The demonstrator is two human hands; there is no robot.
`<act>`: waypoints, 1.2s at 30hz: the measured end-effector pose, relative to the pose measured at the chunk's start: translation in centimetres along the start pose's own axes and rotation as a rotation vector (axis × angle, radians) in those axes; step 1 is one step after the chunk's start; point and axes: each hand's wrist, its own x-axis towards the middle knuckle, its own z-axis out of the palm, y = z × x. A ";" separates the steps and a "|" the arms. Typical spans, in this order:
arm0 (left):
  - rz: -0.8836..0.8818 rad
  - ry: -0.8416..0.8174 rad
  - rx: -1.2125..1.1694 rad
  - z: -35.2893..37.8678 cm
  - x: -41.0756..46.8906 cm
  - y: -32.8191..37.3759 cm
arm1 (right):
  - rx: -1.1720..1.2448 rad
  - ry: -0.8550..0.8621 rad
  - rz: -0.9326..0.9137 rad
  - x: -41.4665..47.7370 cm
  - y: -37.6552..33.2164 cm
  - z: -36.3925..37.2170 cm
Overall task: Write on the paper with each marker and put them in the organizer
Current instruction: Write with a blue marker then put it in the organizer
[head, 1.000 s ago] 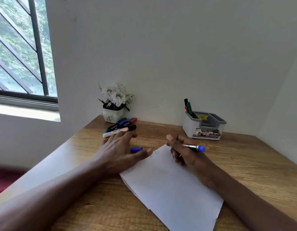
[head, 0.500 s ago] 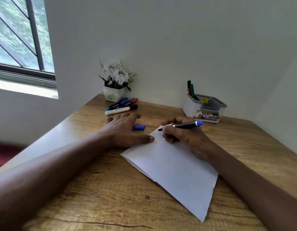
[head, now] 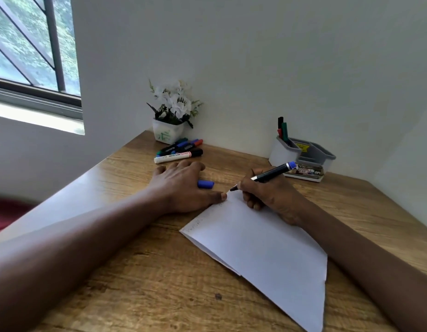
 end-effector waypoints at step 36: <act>0.005 -0.009 0.001 0.0 0.6 -0.3 | -0.214 0.073 -0.203 -0.2 0.4 0.4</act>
